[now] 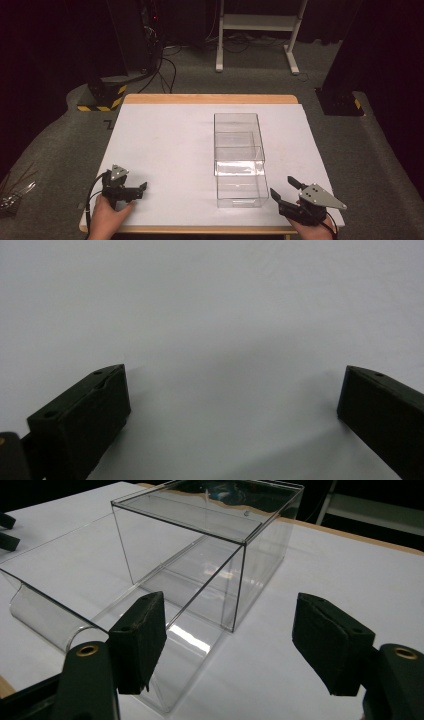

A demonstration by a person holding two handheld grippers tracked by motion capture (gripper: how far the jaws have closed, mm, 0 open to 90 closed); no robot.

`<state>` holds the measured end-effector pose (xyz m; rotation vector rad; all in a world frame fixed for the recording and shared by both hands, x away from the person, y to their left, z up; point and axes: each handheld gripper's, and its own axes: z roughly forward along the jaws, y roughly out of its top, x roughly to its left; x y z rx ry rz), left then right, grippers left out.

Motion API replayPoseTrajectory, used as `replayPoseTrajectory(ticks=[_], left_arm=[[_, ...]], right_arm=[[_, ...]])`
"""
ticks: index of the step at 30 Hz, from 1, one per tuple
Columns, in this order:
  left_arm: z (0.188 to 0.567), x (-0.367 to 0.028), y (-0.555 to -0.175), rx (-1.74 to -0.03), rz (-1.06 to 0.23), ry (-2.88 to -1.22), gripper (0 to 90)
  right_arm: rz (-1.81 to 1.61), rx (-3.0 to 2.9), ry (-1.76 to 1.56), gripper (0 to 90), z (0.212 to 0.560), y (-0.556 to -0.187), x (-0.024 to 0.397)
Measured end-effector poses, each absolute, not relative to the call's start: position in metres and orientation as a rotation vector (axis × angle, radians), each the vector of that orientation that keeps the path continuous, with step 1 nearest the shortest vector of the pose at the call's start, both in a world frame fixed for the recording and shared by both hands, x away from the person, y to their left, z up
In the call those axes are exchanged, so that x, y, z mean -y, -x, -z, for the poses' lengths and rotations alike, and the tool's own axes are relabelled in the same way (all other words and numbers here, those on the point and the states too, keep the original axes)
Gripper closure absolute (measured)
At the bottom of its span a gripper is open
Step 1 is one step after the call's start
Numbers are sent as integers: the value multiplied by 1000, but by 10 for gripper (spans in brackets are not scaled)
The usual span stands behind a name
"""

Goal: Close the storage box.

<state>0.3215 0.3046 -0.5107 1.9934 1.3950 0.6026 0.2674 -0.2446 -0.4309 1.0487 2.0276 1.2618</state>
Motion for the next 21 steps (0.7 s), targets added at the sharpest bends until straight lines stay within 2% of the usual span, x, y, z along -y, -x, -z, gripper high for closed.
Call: replayPoseTrajectory(ticks=[21], left_arm=[[511, -305, -321, -1395, -603, -1994, 7]], right_arm=[[-1303, -2081, -1031, 256, 438, -261, 237]])
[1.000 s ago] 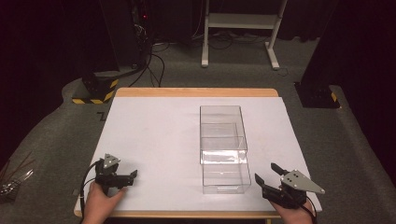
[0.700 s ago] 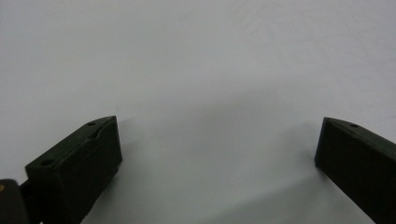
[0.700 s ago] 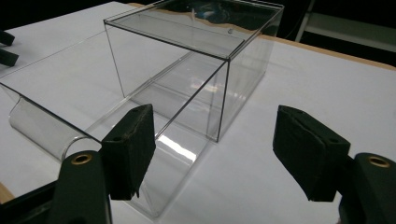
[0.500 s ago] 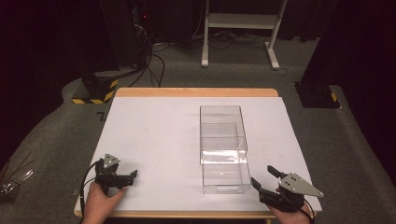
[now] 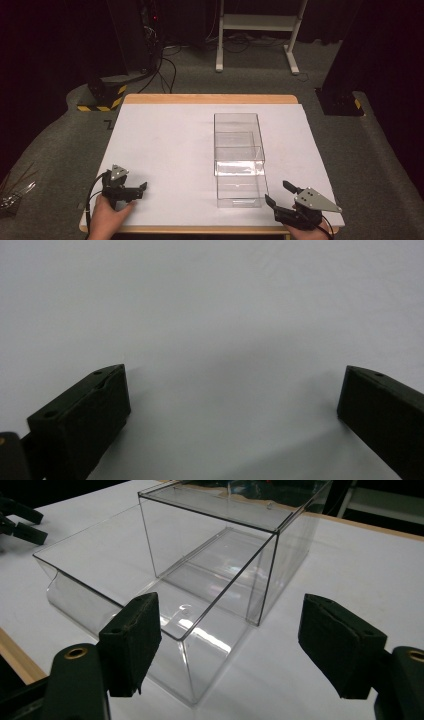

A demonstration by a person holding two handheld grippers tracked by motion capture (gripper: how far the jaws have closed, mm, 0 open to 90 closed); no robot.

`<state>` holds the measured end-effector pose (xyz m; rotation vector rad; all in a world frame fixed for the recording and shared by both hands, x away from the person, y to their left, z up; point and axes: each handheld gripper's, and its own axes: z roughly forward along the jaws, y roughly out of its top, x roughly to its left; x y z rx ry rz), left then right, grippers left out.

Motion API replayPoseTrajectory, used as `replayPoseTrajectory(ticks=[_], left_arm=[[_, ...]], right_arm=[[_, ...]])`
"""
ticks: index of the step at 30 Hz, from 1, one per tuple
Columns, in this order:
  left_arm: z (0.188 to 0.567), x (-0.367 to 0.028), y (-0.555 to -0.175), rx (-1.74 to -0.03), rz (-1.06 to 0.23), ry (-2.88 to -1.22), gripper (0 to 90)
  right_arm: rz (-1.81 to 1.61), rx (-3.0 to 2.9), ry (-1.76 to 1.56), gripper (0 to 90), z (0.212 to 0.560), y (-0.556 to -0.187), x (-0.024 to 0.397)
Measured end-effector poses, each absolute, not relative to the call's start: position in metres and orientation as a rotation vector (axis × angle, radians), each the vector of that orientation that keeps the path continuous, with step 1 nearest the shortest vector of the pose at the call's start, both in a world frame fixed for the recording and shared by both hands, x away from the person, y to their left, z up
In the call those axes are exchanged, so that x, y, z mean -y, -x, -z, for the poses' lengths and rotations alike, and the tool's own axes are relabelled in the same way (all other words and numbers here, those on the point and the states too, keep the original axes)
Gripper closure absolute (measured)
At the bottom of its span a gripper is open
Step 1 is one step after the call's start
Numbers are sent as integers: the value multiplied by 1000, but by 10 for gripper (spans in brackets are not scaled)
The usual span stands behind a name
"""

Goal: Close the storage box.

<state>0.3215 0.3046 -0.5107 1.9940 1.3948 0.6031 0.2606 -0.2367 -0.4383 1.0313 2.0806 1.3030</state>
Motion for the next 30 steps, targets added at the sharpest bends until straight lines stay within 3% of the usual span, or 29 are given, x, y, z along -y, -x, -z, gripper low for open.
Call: replayPoseTrajectory(ticks=[30], left_arm=[[511, -305, -322, -1395, -603, -1994, 7]], right_arm=[[-1252, -2208, -1031, 251, 463, -268, 224]])
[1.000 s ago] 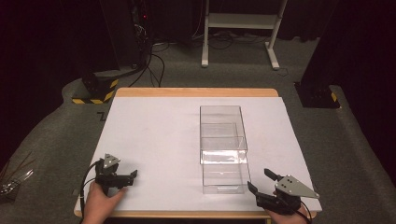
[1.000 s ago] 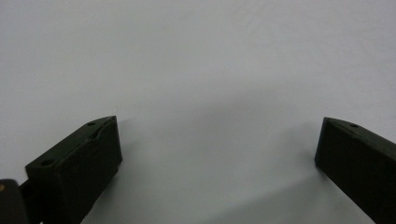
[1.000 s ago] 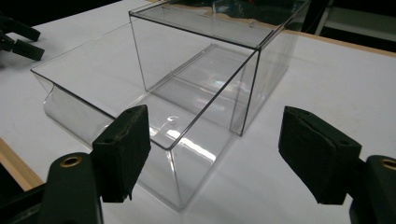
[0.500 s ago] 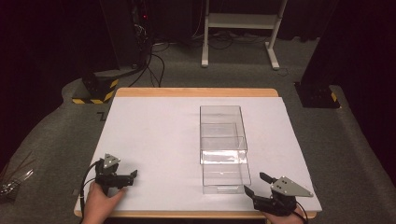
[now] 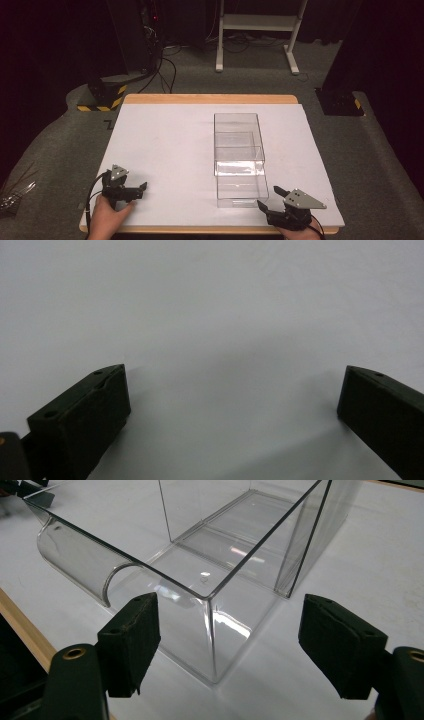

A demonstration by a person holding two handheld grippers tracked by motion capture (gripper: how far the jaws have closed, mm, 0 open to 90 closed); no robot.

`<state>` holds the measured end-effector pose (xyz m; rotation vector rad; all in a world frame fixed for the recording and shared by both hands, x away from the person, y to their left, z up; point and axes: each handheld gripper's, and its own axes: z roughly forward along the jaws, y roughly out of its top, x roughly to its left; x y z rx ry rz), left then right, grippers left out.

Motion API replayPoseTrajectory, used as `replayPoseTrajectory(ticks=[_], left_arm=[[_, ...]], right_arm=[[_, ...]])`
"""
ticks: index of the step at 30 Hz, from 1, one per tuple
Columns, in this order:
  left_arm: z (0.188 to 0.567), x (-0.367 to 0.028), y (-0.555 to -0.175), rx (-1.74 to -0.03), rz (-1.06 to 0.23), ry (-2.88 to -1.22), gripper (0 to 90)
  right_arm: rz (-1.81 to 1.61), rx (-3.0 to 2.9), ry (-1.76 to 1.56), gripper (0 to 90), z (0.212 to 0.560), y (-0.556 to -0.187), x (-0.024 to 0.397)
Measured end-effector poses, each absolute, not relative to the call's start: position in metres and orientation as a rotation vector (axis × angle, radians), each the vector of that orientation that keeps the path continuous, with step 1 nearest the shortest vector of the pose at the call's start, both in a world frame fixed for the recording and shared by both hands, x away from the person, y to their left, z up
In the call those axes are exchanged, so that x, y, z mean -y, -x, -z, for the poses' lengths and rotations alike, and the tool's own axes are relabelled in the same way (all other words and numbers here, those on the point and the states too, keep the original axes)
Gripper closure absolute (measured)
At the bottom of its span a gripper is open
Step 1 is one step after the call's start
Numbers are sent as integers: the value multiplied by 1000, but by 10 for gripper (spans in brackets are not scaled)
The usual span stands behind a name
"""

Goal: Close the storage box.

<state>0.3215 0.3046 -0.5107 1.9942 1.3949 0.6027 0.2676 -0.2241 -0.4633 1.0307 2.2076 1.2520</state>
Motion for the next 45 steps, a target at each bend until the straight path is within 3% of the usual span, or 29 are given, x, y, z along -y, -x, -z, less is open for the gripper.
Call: replayPoseTrajectory(ticks=[45], left_arm=[[511, -305, -322, -1396, -600, -1995, 6]], right_arm=[[-1224, -2163, -1011, 261, 465, -280, 201]])
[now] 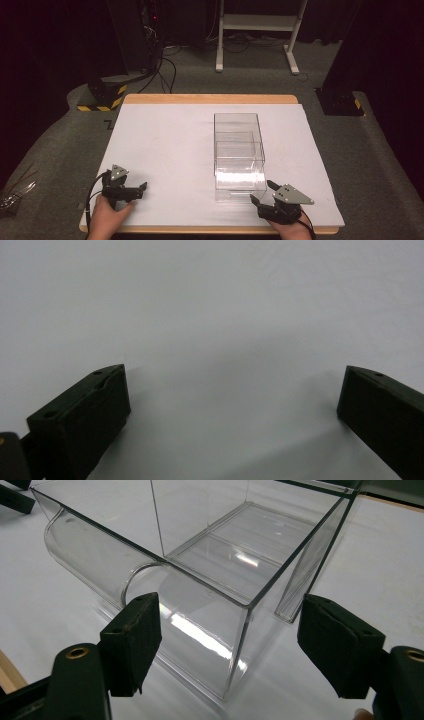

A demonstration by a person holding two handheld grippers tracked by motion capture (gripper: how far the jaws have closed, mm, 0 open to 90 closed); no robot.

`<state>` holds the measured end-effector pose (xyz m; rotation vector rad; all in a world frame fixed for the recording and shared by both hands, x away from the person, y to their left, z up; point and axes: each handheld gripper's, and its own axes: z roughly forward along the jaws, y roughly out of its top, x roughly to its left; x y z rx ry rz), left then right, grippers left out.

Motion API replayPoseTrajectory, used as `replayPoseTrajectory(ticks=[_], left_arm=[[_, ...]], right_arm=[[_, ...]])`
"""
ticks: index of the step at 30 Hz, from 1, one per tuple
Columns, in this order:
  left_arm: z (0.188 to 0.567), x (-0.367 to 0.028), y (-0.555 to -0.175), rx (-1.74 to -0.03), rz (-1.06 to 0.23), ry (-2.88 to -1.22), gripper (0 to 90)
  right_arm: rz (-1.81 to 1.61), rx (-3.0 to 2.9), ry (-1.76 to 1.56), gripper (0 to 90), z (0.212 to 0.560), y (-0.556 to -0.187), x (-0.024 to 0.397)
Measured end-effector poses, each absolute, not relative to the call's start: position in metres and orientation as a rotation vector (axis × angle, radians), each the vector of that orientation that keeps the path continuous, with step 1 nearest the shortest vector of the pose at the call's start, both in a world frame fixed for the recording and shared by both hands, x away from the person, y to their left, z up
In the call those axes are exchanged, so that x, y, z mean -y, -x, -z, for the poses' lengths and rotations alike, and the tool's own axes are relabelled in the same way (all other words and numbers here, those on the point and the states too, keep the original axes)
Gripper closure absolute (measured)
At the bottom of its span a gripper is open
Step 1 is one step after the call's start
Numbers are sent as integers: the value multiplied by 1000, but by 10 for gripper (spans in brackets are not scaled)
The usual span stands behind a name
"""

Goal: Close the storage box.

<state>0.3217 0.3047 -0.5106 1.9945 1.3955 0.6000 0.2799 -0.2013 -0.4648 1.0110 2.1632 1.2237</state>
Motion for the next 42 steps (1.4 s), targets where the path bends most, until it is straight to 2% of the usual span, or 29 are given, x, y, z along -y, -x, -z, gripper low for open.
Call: replayPoseTrajectory(ticks=[15, 42], left_arm=[[511, -305, -322, -1396, -598, -1993, 6], [511, -305, -322, -1395, -600, -1995, 6]], right_arm=[[-1198, -2126, -1030, 264, 466, -293, 201], [-1139, -2116, -1072, 185, 470, -321, 189]])
